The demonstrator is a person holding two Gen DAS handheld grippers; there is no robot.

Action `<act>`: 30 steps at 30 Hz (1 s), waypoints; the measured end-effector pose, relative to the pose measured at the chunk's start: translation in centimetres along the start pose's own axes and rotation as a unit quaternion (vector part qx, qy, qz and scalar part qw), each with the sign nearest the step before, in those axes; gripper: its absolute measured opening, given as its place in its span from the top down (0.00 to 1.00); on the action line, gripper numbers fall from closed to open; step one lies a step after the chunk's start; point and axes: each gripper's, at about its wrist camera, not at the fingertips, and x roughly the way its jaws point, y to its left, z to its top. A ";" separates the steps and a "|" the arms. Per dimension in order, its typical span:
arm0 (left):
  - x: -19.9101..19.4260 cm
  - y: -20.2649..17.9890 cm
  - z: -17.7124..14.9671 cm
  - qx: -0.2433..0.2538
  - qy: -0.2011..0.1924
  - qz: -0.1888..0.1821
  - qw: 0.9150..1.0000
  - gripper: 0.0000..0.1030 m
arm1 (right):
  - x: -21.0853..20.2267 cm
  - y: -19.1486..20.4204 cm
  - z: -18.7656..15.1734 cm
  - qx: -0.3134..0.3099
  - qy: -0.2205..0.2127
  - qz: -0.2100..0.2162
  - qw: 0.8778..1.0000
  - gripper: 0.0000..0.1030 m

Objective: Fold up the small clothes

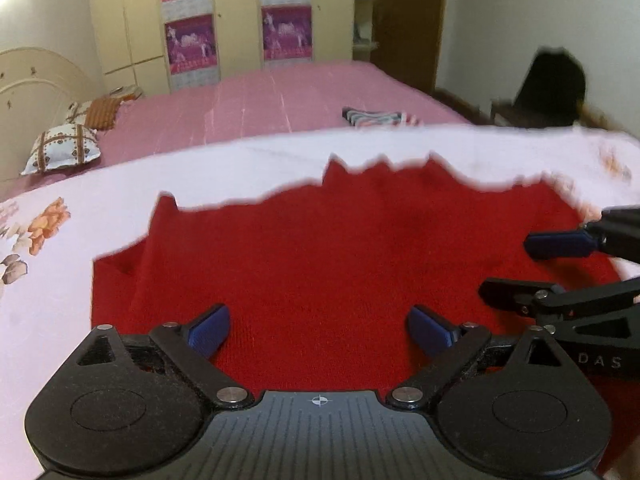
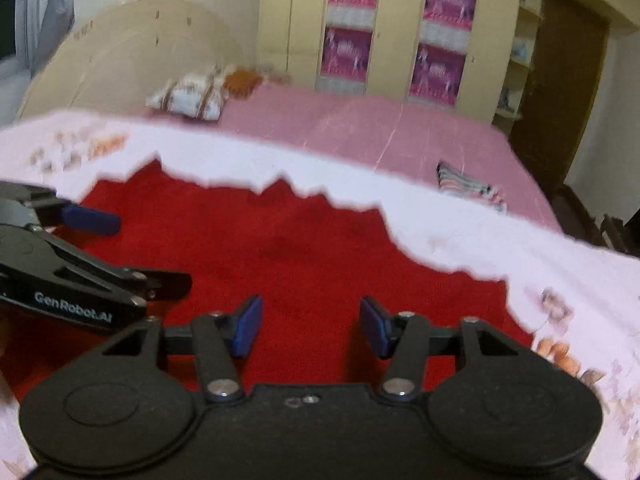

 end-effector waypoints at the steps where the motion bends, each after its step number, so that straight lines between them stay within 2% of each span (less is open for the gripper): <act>1: -0.1 0.1 0.0 -0.003 0.000 -0.002 1.000 0.07 | -0.2 0.3 -0.7 0.000 0.005 0.000 1.000 0.47; 4: -1.2 0.2 0.4 0.001 0.003 0.006 1.000 0.07 | -1.2 -0.1 -0.5 0.026 -0.006 0.005 1.000 0.48; 6: -1.7 0.2 0.5 0.001 0.001 0.005 1.000 0.07 | -2.1 -0.1 -0.5 0.025 -0.027 0.008 0.999 0.48; 11: -3.6 0.1 0.5 -0.009 -0.012 0.005 1.000 0.07 | -4.1 0.3 -0.5 0.030 -0.045 0.010 0.999 0.49; 15: -6.4 0.4 -1.0 -0.028 -0.027 0.001 0.999 0.07 | -7.0 1.0 -1.6 0.044 -0.058 0.019 0.997 0.49; 18: -7.5 0.5 -3.1 -0.040 -0.028 -0.012 0.999 0.07 | -8.2 1.7 -3.2 0.045 -0.051 0.027 0.997 0.48; 21: -5.7 0.3 -5.1 -0.019 0.020 0.001 1.000 0.05 | -7.1 2.7 -4.8 0.029 -0.009 0.021 0.999 0.48; 22: -5.9 0.1 -5.4 -0.008 0.014 0.005 1.000 0.05 | -6.4 3.0 -5.2 0.025 0.005 0.015 1.000 0.47; 23: -6.3 0.1 -5.3 -0.006 0.017 0.011 1.000 0.05 | -6.6 3.3 -5.2 0.018 -0.001 0.011 1.000 0.47; 25: -8.0 0.4 -5.6 -0.026 0.006 0.010 1.000 0.05 | -7.5 3.2 -4.8 0.027 -0.011 0.014 0.999 0.49; 27: -10.3 1.1 -6.6 -0.054 -0.014 -0.003 0.998 0.05 | -9.0 2.6 -4.5 0.057 -0.032 0.036 0.997 0.51; 29: -12.6 2.5 -8.3 -0.114 -0.018 -0.028 0.993 0.07 | -10.5 2.5 -4.6 0.066 -0.047 0.039 0.996 0.65; 30: -13.6 3.4 -9.3 -0.152 -0.018 -0.056 0.987 0.11 | -11.2 2.4 -4.7 0.070 -0.051 0.045 0.995 0.69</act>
